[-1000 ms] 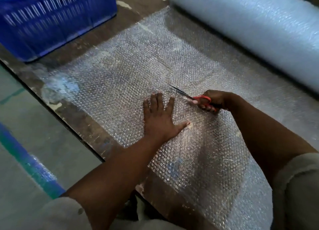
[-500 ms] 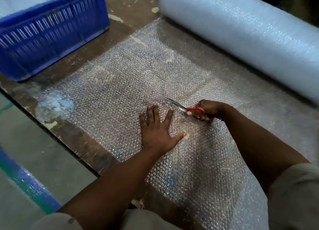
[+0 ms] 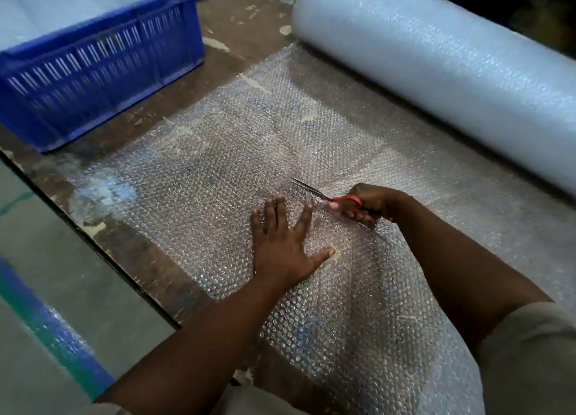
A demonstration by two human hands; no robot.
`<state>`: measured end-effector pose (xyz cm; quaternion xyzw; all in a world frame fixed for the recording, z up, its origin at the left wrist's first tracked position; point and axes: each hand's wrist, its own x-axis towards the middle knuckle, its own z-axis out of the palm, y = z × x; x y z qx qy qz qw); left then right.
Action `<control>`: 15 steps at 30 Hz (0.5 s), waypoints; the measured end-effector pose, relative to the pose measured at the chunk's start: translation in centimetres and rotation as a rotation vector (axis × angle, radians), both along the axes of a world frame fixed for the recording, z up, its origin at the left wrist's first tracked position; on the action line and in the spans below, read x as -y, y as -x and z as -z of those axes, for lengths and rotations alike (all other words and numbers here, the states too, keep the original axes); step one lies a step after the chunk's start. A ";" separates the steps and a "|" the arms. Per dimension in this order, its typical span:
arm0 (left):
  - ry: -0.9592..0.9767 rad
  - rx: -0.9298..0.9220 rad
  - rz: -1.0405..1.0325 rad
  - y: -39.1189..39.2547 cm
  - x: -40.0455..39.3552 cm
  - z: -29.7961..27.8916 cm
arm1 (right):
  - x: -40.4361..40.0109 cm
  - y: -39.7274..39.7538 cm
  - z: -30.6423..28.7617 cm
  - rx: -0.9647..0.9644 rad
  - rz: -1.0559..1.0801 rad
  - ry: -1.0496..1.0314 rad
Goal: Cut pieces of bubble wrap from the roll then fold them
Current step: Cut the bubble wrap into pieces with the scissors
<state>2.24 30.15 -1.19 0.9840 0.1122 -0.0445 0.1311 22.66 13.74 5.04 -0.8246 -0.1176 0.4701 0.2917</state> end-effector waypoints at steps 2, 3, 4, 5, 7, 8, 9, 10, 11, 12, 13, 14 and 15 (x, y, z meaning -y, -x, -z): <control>-0.006 0.000 0.001 0.0 -0.1 0.1 | -0.1 -0.1 -0.1 -0.019 -0.001 -0.014; -0.007 -0.007 0.002 0.1 -0.1 0.1 | -0.1 -0.1 -0.1 -0.018 -0.006 -0.014; -0.007 -0.015 0.006 0.0 -0.2 0.1 | -0.2 -0.1 -0.1 -0.013 -0.004 -0.011; -0.008 -0.021 0.009 0.0 -0.2 0.0 | -0.3 -0.1 -0.1 -0.009 0.003 -0.007; -0.006 -0.030 0.015 0.0 -0.3 -0.2 | -0.6 -0.1 -0.1 -0.010 0.010 -0.001; -0.006 -0.035 0.018 0.0 -0.3 -0.3 | -0.7 -0.2 -0.1 -0.012 0.012 0.007; -0.008 -0.041 0.020 0.0 -0.4 -0.3 | -0.8 -0.2 -0.1 -0.014 0.014 0.015; -0.009 -0.044 0.023 0.0 -0.4 -0.3 | -0.9 -0.3 0.0 -0.012 0.019 0.021; -0.011 -0.044 0.025 0.0 -0.4 -0.3 | -1.0 -0.2 0.0 -0.012 0.025 0.024; -0.016 -0.044 0.026 0.0 -0.5 -0.3 | -1.1 -0.2 0.1 -0.017 0.032 0.026; -0.020 -0.044 0.029 0.0 -0.5 -0.3 | -1.3 -0.1 0.0 -0.025 0.039 0.023; -0.019 -0.047 0.031 -0.1 -0.4 -0.3 | -1.5 -0.1 0.0 -0.030 0.044 0.016; -0.015 -0.049 0.032 -0.1 -0.4 -0.2 | -1.7 0.0 0.0 -0.033 0.047 0.011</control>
